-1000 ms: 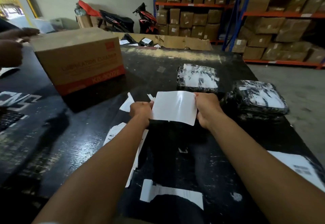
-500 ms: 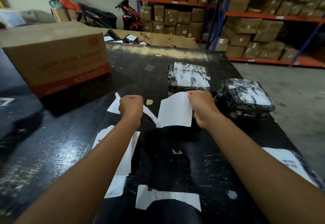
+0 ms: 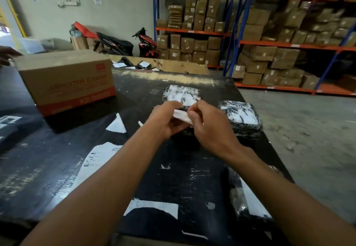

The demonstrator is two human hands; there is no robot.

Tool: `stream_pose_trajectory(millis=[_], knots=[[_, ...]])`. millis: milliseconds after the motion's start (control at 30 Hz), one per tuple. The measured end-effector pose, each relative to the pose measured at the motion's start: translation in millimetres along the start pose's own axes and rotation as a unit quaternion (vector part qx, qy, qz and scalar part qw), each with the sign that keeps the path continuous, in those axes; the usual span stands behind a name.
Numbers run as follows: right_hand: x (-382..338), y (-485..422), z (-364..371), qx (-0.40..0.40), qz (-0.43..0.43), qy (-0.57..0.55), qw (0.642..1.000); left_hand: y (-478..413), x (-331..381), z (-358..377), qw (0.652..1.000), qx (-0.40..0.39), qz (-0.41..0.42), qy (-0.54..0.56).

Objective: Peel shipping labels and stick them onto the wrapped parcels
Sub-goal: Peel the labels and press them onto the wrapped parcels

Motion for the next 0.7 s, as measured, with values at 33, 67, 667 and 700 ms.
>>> stream_pose_trajectory(millis=[33,67,667,700], knots=[[3.6,10.7,-7.5,0.013,-0.024,0.024,0.999,3.4,-3.6,10.1,1.000,0.011,0.015,-0.009],[7.9,21.6,-14.9,0.027,-0.048,0.049,0.997,5.9,-7.3,19.9,0.999,0.026,0.030,-0.017],[102.6,91.8,-109.3,0.173,0.091,0.078,0.978,29.9,-53.0,138.9,0.944,-0.083,0.235,-0.216],[111.2,83.7,-115.6,0.183,0.157,0.033,0.970,26.8,-54.5,140.9,0.943,-0.098,0.232,-0.218]])
Point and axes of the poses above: each hand's wrist, its own y-axis away from the middle knuckle, its own z-axis out of the palm, x = y × z, the point moved 2 cm from there along -y, towards the middle knuckle, and after that the axes turned 2 degrees about y, right-handed, at the moved point
